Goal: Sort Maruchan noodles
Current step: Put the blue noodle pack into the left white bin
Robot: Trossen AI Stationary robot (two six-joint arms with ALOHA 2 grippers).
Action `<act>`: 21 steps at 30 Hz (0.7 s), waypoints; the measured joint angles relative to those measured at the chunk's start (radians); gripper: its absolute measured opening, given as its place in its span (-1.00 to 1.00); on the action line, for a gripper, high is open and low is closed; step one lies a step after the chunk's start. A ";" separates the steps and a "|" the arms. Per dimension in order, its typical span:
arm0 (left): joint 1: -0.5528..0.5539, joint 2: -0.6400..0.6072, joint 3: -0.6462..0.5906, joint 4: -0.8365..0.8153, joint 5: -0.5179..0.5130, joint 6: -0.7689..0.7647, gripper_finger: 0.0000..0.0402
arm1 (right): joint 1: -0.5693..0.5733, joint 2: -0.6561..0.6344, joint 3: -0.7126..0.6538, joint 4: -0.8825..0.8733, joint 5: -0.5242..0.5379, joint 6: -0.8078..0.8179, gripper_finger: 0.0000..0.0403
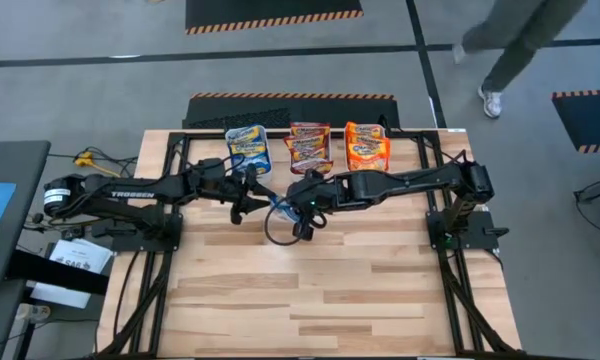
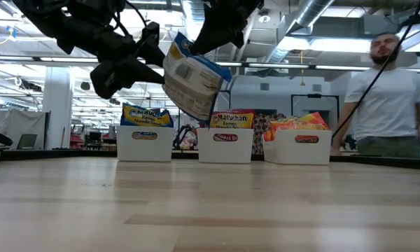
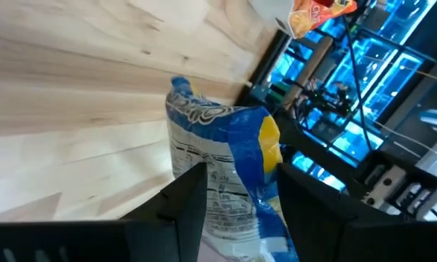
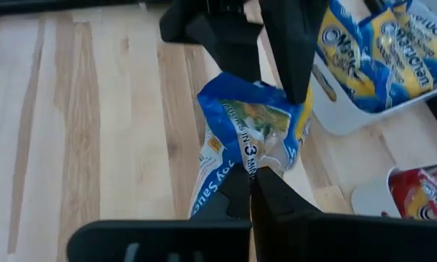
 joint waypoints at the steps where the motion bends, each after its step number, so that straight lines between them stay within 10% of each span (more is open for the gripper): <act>1: 0.000 0.000 0.000 -0.003 0.004 0.001 -0.24 | 0.000 0.000 0.000 0.007 0.000 0.000 -0.97; 21: 0.000 0.001 0.000 0.097 0.030 0.105 -0.37 | -0.013 0.000 0.000 0.086 -0.002 0.026 -0.97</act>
